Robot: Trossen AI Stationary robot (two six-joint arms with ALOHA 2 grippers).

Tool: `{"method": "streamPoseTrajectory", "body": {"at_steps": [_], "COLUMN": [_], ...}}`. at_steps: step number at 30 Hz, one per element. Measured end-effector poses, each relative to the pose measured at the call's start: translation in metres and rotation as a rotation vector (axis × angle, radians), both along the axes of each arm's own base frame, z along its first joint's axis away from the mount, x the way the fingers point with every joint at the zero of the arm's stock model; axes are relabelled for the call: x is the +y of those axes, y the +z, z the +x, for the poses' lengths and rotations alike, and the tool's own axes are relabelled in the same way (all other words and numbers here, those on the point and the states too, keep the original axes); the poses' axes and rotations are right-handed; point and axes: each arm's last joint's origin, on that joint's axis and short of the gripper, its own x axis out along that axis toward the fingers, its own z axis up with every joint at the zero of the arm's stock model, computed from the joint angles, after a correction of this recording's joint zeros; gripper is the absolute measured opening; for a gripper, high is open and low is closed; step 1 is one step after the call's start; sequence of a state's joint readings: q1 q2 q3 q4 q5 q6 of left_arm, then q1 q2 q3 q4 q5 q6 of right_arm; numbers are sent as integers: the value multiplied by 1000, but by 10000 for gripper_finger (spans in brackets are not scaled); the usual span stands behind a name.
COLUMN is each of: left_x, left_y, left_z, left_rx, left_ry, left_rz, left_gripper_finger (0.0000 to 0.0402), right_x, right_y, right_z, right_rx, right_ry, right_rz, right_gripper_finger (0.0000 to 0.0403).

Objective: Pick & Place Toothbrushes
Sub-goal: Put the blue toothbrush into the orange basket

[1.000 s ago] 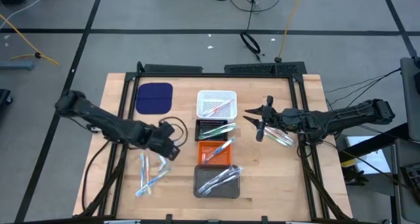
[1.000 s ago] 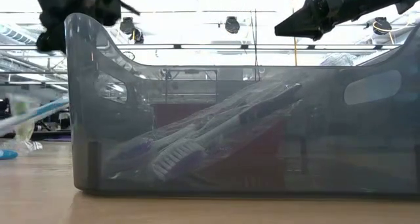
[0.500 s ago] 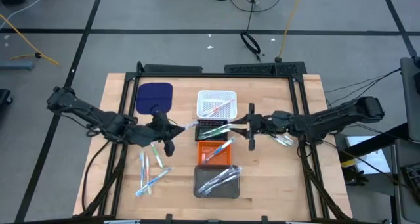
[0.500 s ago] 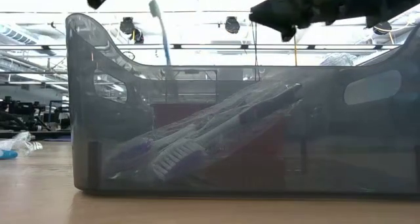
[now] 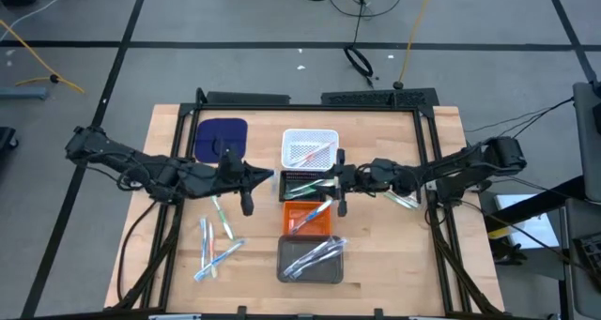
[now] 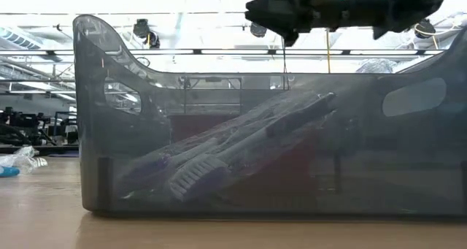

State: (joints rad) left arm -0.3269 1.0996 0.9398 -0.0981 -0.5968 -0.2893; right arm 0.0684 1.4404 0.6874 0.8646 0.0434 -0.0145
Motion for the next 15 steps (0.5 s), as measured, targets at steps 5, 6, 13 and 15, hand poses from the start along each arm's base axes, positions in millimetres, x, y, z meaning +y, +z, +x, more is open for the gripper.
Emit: {"method": "streamPoseTrajectory", "body": {"at_steps": [5,6,13,15], "left_x": [3,3,6,7], "left_y": [3,4,1,-2], "left_z": [2,4,18,23], "left_rx": [-26,-34,-55,-53], "left_ry": [-12,-22,-20,-24], "left_rz": [14,16,60,67], "left_gripper_finger": [0,0,0,0], "right_x": [-3,-4,-6,-6], "right_y": [2,3,15,14], "right_z": [14,16,26,27], "right_rx": [-2,-4,-43,-33], "right_ry": [-12,-19,-28,-25], "right_rz": [-14,-21,-33,-40], "right_gripper_finger": [102,102,102,102]}}
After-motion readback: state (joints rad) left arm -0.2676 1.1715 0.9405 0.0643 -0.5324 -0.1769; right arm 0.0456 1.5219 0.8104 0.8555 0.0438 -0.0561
